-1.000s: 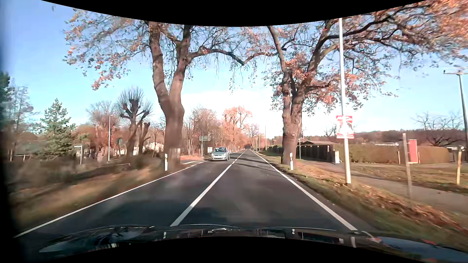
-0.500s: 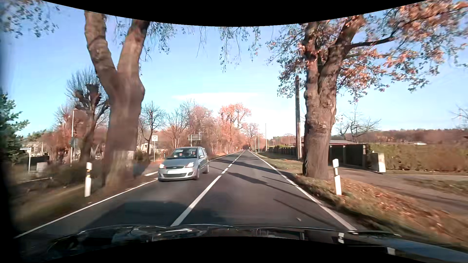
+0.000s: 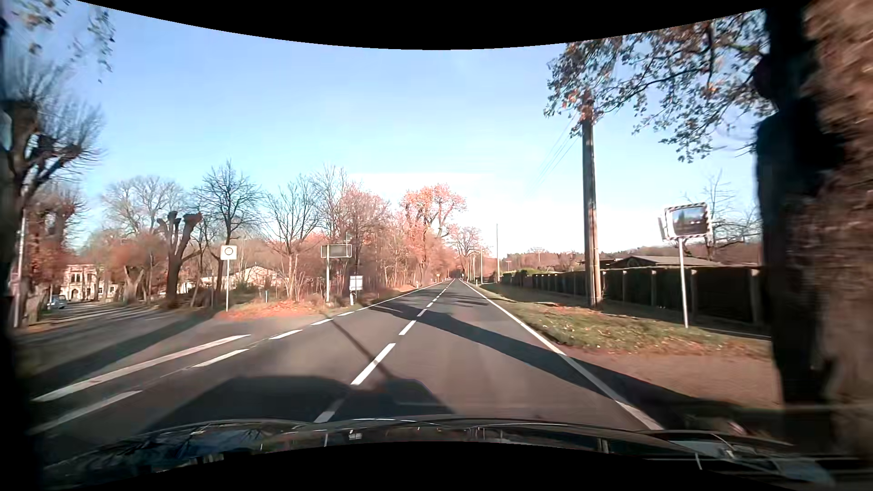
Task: Follow the waypoints while adhering to traffic rules and regulations
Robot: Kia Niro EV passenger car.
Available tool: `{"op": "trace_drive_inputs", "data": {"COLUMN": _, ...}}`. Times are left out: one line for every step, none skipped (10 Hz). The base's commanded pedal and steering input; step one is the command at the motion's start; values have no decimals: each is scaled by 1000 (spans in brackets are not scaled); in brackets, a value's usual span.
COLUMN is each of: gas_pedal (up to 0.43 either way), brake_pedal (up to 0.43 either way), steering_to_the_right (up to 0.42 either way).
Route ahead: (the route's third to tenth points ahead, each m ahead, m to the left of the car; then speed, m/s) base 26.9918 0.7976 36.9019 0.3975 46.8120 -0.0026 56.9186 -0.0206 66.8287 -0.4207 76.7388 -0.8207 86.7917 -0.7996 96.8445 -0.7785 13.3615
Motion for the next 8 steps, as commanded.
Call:
{"op": "trace_drive_inputs", "data": {"gas_pedal": 118, "brake_pedal": 0, "steering_to_the_right": 1}}
{"op": "trace_drive_inputs", "data": {"gas_pedal": 118, "brake_pedal": 0, "steering_to_the_right": 0}}
{"op": "trace_drive_inputs", "data": {"gas_pedal": 118, "brake_pedal": 0, "steering_to_the_right": -1}}
{"op": "trace_drive_inputs", "data": {"gas_pedal": 130, "brake_pedal": 0, "steering_to_the_right": -1}}
{"op": "trace_drive_inputs", "data": {"gas_pedal": 138, "brake_pedal": 0, "steering_to_the_right": -1}}
{"op": "trace_drive_inputs", "data": {"gas_pedal": 138, "brake_pedal": 0, "steering_to_the_right": -1}}
{"op": "trace_drive_inputs", "data": {"gas_pedal": 150, "brake_pedal": 0, "steering_to_the_right": -1}}
{"op": "trace_drive_inputs", "data": {"gas_pedal": 150, "brake_pedal": 0, "steering_to_the_right": -1}}
